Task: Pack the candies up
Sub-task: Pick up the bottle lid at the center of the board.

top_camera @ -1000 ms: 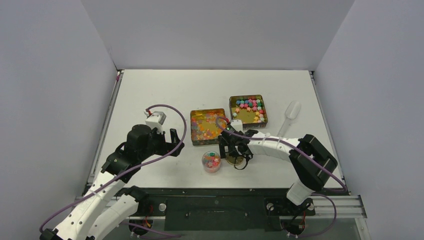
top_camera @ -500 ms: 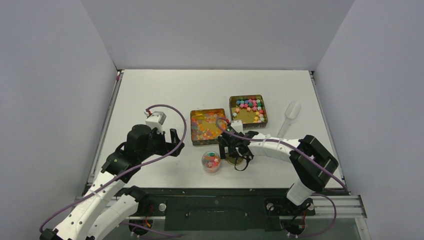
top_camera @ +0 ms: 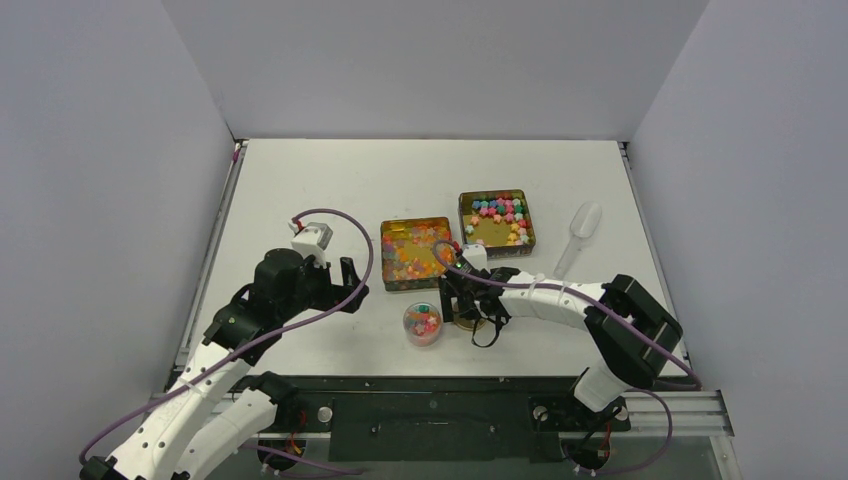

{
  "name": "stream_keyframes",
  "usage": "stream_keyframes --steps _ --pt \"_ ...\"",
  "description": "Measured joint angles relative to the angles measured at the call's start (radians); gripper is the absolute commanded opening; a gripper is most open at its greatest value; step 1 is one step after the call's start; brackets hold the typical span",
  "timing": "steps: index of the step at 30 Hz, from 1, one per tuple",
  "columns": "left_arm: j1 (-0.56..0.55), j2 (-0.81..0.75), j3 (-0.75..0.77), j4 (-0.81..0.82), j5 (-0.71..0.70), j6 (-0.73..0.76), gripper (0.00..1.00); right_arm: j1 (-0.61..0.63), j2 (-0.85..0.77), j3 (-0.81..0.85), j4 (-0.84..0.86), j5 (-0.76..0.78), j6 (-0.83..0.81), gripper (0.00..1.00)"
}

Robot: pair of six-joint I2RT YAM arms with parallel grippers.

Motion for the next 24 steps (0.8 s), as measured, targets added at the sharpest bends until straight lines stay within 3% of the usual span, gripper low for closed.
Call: stream_keyframes --steps 10,24 --pt "0.0 0.0 0.0 0.0 0.0 0.0 0.96 0.0 -0.001 0.0 -0.004 0.001 0.0 0.66" --pt "0.0 0.003 0.0 0.0 0.0 0.0 0.96 0.021 -0.09 0.026 -0.161 0.044 -0.011 0.63"
